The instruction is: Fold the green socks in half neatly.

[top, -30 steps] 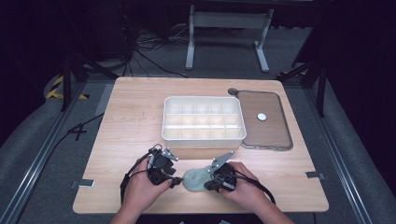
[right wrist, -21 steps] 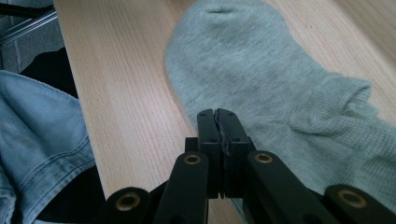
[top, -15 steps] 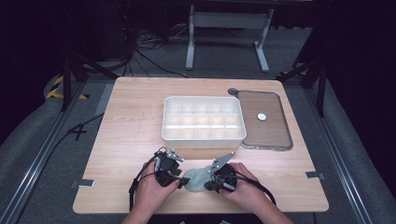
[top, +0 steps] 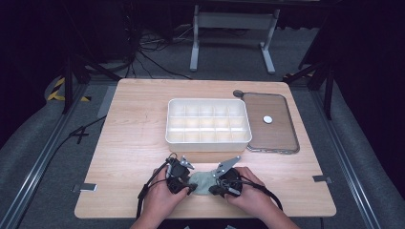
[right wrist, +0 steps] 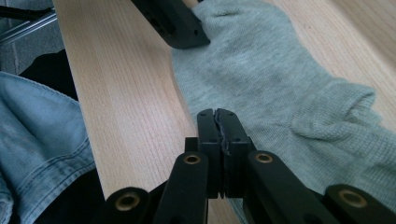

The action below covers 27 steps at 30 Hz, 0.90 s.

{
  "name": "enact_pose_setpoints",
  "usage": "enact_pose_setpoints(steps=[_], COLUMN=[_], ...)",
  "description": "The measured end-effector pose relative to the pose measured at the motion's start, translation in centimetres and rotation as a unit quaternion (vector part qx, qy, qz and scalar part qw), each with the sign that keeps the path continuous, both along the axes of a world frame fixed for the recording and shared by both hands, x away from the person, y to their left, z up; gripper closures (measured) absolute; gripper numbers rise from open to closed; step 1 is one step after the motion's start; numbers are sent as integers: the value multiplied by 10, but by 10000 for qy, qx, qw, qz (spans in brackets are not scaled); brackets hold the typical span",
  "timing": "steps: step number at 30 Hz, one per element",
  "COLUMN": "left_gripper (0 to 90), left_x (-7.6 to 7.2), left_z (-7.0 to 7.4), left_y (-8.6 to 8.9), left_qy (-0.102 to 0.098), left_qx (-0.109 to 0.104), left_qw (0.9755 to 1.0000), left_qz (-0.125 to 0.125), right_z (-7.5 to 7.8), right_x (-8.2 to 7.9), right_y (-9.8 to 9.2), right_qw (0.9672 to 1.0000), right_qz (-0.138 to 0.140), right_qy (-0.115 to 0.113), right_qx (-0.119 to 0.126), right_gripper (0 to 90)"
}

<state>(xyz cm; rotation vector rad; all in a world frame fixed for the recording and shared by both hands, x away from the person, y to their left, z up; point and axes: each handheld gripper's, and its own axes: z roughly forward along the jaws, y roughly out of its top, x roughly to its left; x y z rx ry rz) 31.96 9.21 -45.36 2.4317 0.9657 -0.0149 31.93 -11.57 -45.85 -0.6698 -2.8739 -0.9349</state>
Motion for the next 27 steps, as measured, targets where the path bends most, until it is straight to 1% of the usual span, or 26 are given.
enact_pose_setpoints(steps=[1,2,4,5,6,7,9,10,11,12,13,14,16,18,19,20,21,22,23,24,26,27], left_gripper=[704,761,777,782,786,787,789,789,788,789,789,789,789,788,789,788,788,788,788,788,787,786], left_x=[0,0,-1,-1,-2,-2,-2,-2,-3,-3,-3,-3,-4,-5,-4,-4,-4,-5,-4,-4,-5,-4], left_z=[0,-1,0,1,2,3,5,7,8,8,10,11,13,15,16,16,16,16,17,17,19,20], left_y=[-1,-1,-2,-2,-3,-3,-2,-3,-3,-3,-3,-3,-3,-3,-3,-3,-3,-3,-2,-2,-2,-2], left_qy=[47,44,24,-37,-45,-67,-74,-63,-71,-71,-45,-45,-15,18,12,50,50,80,55,59,25,18], left_qx=[-29,-55,-31,-12,-10,5,10,15,80,80,87,99,101,133,167,104,104,91,94,90,53,2], left_qw=[10000,10000,10000,9999,9999,9997,9996,9994,9993,9993,9992,9990,9987,9984,9982,9982,9982,9981,9978,9977,9979,9979], left_qz=[-42,-64,-73,-123,-144,-224,-270,-335,-355,-355,-396,-439,-499,-541,-576,-586,-586,-603,-650,-666,-639,-651], right_z=[0,0,0,0,0,1,6,9,13,16,16,19,18,13,11,8,8,4,2,-2,-5,-5], right_x=[0,0,0,0,0,0,1,3,4,6,6,8,12,13,14,14,14,14,14,15,14,14], right_y=[0,0,0,0,0,0,-2,-4,-6,-8,-8,-11,-14,-13,-12,-11,-11,-10,-9,-8,-7,-6], right_qw=[10000,10000,10000,10000,10000,10000,9996,9990,9985,9978,9978,9970,9962,9963,9966,9971,9971,9973,9974,9976,9978,9978], right_qz=[-3,-5,13,2,3,17,64,-1,-80,-208,-208,-353,-525,-567,-580,-556,-556,-553,-541,-531,-531,-525], right_qy=[1,6,31,41,49,91,116,141,117,46,46,-60,-217,-231,-218,-210,-210,-179,-102,-93,-34,-35], right_qx=[-1,1,-1,5,12,10,244,422,534,635,635,685,661,600,534,475,475,458,455,425,390,407], right_gripper=[896,896,894,894,893,890,890,892,894,895,895,896,896,896,896,896,896,896,896,895,896,896])
